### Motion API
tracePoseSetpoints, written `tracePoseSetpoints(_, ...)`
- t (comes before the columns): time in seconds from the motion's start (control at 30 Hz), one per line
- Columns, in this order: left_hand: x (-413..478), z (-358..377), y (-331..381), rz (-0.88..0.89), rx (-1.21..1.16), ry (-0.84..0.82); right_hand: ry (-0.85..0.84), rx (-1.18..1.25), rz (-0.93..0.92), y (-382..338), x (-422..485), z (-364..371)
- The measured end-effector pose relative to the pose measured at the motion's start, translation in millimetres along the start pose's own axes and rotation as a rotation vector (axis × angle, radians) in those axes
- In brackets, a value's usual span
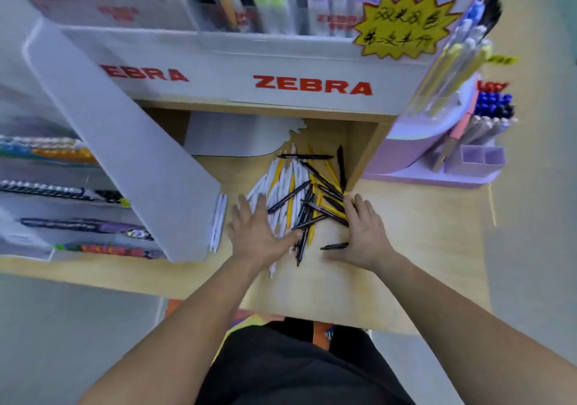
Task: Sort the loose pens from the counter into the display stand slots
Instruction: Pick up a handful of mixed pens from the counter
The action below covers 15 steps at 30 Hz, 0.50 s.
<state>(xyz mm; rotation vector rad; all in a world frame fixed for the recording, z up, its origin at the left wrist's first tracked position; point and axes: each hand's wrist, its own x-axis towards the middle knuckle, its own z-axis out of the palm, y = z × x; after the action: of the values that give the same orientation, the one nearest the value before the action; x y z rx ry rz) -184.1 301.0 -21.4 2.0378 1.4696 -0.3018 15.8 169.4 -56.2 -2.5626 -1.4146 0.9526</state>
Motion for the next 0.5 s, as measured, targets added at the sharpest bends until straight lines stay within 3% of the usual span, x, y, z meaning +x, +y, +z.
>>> tracePoseSetpoints(0.1,4,7,-26,-0.138,0.059,-0.151,0.062,-0.09,0.001,5,-1,14)
tracePoseSetpoints(0.2,1,27,-39,-0.123,0.075,-0.079,0.189,-0.091,0.011,-3,1,21)
tracePoseSetpoints(0.37,2,41,-38,-0.035,-0.006,0.039,0.122,-0.079,0.104,-16,5,12)
tracePoseSetpoints(0.5,13,33,-38,-0.073,-0.06,0.037,0.056,0.108,0.238,-22,11,5)
